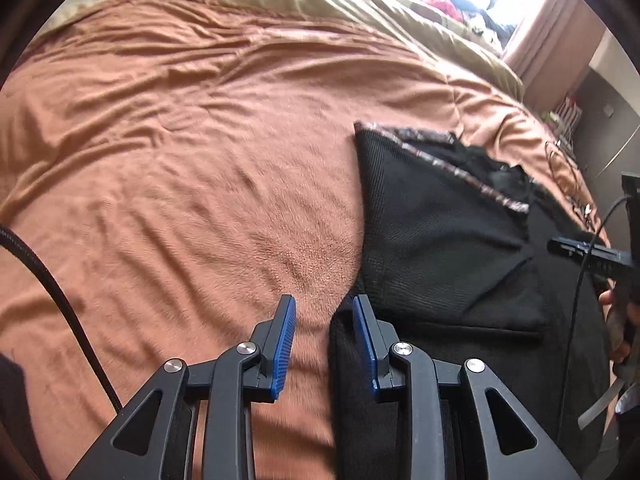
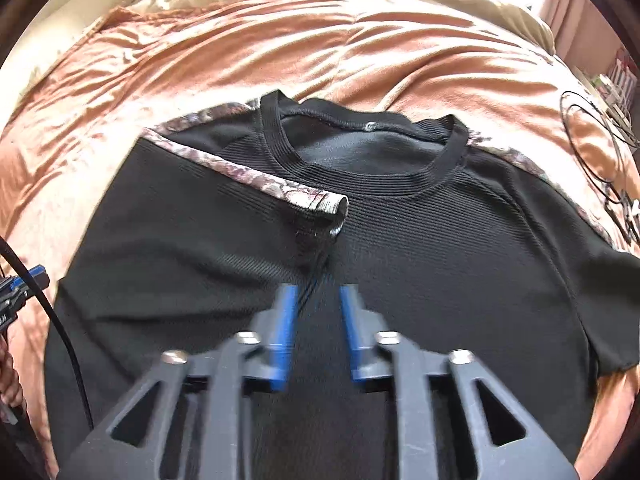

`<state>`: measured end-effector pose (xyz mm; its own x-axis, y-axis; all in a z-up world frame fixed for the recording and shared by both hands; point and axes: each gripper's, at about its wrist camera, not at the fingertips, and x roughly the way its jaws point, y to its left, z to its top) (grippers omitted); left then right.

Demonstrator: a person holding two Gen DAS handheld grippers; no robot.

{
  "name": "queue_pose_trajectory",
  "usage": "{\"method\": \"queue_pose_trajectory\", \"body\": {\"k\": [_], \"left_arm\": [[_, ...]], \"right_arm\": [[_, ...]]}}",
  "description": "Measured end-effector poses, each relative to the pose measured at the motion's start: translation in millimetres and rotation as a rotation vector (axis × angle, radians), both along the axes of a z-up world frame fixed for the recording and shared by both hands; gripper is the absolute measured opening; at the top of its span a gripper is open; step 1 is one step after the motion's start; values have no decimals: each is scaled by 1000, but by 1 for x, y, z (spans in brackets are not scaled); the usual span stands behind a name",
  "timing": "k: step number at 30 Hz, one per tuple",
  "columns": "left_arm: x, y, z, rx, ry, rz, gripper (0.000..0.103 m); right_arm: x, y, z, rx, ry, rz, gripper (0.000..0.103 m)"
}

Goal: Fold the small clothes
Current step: 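Release the folded side with both grippers and lift away, then move both tools to the T-shirt's other sleeve and side edge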

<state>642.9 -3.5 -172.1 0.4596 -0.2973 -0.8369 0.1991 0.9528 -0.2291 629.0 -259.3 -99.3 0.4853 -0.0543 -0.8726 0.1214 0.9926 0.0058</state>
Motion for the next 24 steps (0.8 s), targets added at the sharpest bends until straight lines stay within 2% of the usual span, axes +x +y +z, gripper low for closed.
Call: {"method": "queue_pose_trajectory", "body": {"k": [1,3,5,7,9,12,13,16,19,22,24], "left_arm": [[-5,0,7,-1,-11,-2,32],[-15,0,19,-10,-24,-7,32],[-28,0,33,-14,-38,-6,37],[-43,-2,48,-18,-60,-1,55],[-57,-4,63,-17,-83,0,68],[-83,-9,86,-9,-126,5,85],[-95,-12,97,-8,-144,4,91],[-122,-20,122,7,-191,0,100],[-145,-30,142,45,-220,16,101],[-167,-39,160,3,-226,-2,101],[-183,-47,173,2,-245,-14,101]], "right_arm": [[-7,-1,6,8,-9,2,47],[-24,-4,20,24,-32,6,49],[-43,-6,34,38,-49,16,54],[-63,-7,49,41,-69,25,64],[-87,-8,67,34,-102,21,68],[-120,-8,90,48,-140,27,85],[-132,-9,97,44,-150,27,86],[-167,-7,116,31,-170,22,86],[-207,-10,139,29,-213,13,86],[-244,-13,154,34,-236,-3,86],[-270,-16,163,21,-246,-17,86]]}}
